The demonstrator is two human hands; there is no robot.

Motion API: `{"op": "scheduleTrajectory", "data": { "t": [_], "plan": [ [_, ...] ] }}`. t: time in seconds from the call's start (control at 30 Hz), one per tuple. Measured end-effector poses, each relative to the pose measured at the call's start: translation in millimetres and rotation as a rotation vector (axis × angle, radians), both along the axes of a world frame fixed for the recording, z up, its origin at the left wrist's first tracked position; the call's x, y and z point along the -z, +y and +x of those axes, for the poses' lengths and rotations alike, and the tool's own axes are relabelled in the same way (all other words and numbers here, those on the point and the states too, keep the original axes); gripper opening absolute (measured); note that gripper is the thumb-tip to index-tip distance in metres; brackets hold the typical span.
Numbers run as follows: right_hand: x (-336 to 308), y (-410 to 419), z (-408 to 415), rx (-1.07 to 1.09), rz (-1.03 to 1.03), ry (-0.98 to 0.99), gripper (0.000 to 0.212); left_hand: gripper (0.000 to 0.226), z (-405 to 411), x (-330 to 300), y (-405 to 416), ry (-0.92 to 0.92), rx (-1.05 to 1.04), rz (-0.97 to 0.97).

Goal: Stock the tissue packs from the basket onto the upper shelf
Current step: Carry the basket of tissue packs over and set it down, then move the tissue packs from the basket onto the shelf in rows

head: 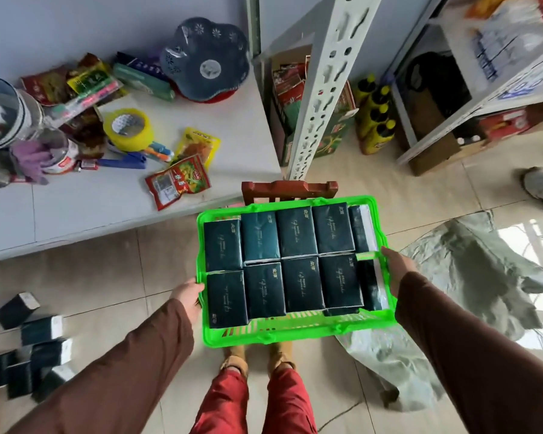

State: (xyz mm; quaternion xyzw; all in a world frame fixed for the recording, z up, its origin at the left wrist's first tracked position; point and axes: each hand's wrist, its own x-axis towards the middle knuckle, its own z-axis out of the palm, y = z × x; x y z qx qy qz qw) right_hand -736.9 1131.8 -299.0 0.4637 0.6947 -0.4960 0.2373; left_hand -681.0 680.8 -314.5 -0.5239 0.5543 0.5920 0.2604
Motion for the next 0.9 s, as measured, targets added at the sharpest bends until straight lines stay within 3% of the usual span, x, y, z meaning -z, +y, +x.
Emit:
{"op": "scheduleTrajectory", "data": {
  "t": [0.07,0.13,0.23,0.33,0.4,0.47,0.6,0.73,0.9],
  "plan": [
    [9.5,6.5,0.6,0.039,0.005,0.041,0.038,0.035,-0.3,-0.8,5.4,0.015,-0.023,0.031],
    [7.8,1.5,0.5,0.027,0.054,0.058,0.027,0.031,-0.9,2.2,8.2,0.031,0.001,0.003],
    [1.0,-10.8,-0.9,-0.231,0.365,0.024,0.045,0.025,-3.3,-6.6,12.7,0.051,0.033,-0.053],
    [-18.5,-45.8,-5.1,-0.477,0.625,0.255,0.050,0.041,-11.2,-16.7,8.4,0.106,0.436,-0.427],
    [-29.2,-79.7,-8.7,-0.663,0.636,0.480,0.046,0.049,-20.5,-30.0,8.9,0.254,0.600,-0.631],
    [-41.7,-117.5,-14.5,-0.823,0.538,0.568,0.047,0.054,-34.8,-39.6,12.2,0.428,0.731,-0.734],
    [-44.3,-188.1,-27.1,-0.937,0.305,0.427,0.049,0.076,-77.1,-44.8,22.9,0.537,1.175,-0.811],
    [-34.1,-238.4,-31.0,-0.866,0.298,0.137,0.069,0.107,-105.5,-36.4,31.7,0.413,1.670,-0.850],
    [-29.1,-278.4,-32.4,-0.478,0.203,-0.176,0.074,0.111,-123.0,-28.2,36.9,0.259,1.795,-0.890]
  ]
}}
